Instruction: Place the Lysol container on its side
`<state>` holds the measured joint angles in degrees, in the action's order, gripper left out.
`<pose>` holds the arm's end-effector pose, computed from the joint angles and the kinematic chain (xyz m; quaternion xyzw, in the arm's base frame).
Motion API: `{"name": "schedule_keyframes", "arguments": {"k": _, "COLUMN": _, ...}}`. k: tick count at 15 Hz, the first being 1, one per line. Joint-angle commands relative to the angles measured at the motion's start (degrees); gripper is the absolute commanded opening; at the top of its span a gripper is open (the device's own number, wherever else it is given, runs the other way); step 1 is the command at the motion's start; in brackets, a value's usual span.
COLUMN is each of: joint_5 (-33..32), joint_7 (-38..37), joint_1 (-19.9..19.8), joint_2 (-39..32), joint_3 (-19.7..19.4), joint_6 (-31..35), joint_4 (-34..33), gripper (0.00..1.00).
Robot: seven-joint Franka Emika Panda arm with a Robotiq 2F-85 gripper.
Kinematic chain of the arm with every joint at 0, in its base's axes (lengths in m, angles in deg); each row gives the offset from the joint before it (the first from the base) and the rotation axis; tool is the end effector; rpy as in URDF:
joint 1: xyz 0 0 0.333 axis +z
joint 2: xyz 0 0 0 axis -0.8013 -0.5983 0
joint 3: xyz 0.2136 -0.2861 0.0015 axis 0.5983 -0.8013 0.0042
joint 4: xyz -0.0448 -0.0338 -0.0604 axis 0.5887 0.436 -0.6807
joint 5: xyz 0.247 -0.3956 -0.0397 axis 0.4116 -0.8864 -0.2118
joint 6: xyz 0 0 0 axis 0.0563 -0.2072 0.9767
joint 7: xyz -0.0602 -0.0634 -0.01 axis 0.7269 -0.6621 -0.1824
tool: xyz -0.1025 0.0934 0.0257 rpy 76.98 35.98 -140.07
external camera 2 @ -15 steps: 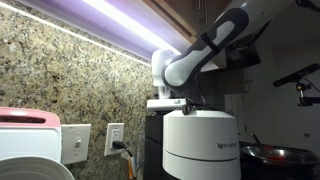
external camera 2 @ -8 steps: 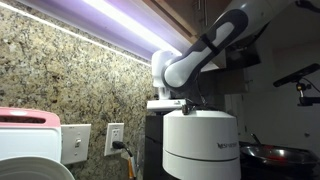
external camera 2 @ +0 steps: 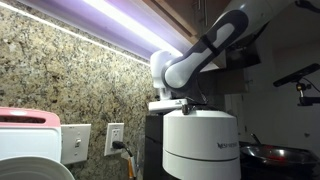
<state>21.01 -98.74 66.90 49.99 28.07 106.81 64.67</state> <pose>0.8373 0.0010 0.2773 0.8686 -0.4279 0.1919 0.1600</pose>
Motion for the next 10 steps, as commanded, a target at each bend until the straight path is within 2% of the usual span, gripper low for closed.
{"name": "schedule_keyframes", "arguments": {"k": 1, "joint_5": -3.4, "joint_7": -2.2, "joint_1": 1.1, "joint_2": -0.9, "joint_3": -1.0, "joint_6": -7.4, "joint_4": -2.6, "gripper": 0.00}}
{"name": "schedule_keyframes", "arguments": {"k": 6, "joint_5": -5.6, "joint_7": -1.9, "joint_1": 0.7, "joint_2": -1.2, "joint_3": 0.3, "joint_6": -16.3, "joint_4": -4.9, "gripper": 0.01}}
{"name": "schedule_keyframes", "arguments": {"k": 10, "joint_5": -5.8, "joint_7": -1.4, "joint_1": 0.2, "joint_2": -1.7, "joint_3": 1.4, "joint_6": -20.4, "joint_4": -6.4, "gripper": 0.01}}
